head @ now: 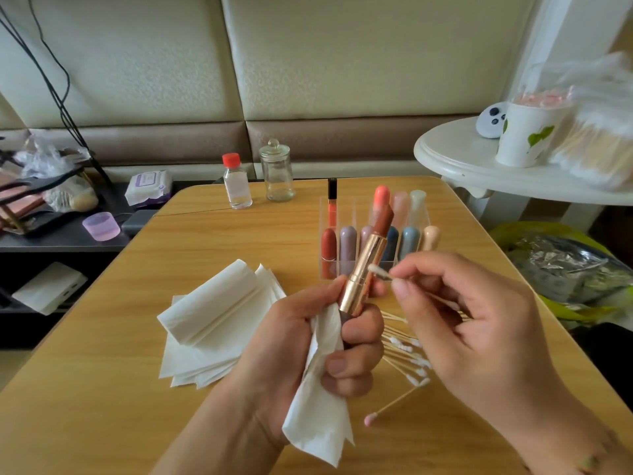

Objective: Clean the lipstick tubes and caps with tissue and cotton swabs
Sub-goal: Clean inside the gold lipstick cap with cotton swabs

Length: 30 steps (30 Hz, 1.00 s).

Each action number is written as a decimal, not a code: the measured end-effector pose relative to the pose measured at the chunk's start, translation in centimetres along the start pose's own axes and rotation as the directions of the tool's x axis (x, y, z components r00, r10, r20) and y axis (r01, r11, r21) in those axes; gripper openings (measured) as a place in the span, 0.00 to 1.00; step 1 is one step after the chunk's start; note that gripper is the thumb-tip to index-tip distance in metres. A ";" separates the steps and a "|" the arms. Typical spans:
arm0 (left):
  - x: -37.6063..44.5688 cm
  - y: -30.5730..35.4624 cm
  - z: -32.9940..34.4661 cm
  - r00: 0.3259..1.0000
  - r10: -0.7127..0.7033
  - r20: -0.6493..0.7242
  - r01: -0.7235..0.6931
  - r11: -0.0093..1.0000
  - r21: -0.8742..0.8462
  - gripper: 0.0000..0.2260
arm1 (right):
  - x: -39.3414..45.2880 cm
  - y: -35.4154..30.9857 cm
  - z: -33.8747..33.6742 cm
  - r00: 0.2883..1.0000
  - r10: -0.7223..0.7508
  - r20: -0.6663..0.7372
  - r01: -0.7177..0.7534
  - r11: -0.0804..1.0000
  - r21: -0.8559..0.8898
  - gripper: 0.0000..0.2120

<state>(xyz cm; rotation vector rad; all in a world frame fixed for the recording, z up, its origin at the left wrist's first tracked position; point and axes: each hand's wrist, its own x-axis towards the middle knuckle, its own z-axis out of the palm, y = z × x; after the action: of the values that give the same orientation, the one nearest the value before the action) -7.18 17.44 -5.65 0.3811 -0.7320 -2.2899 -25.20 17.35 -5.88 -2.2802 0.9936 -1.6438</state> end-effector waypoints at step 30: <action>-0.3 -0.3 0.3 1.000 -0.019 -0.019 0.021 0.995 0.093 0.09 | -0.1 0.0 0.2 0.996 0.062 -0.064 -0.064 0.997 -0.033 0.03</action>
<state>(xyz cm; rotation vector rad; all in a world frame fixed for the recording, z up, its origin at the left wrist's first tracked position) -7.28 17.92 -5.59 0.4536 -0.8309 -2.2735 -25.00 17.41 -6.03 -2.2074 1.1049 -1.6957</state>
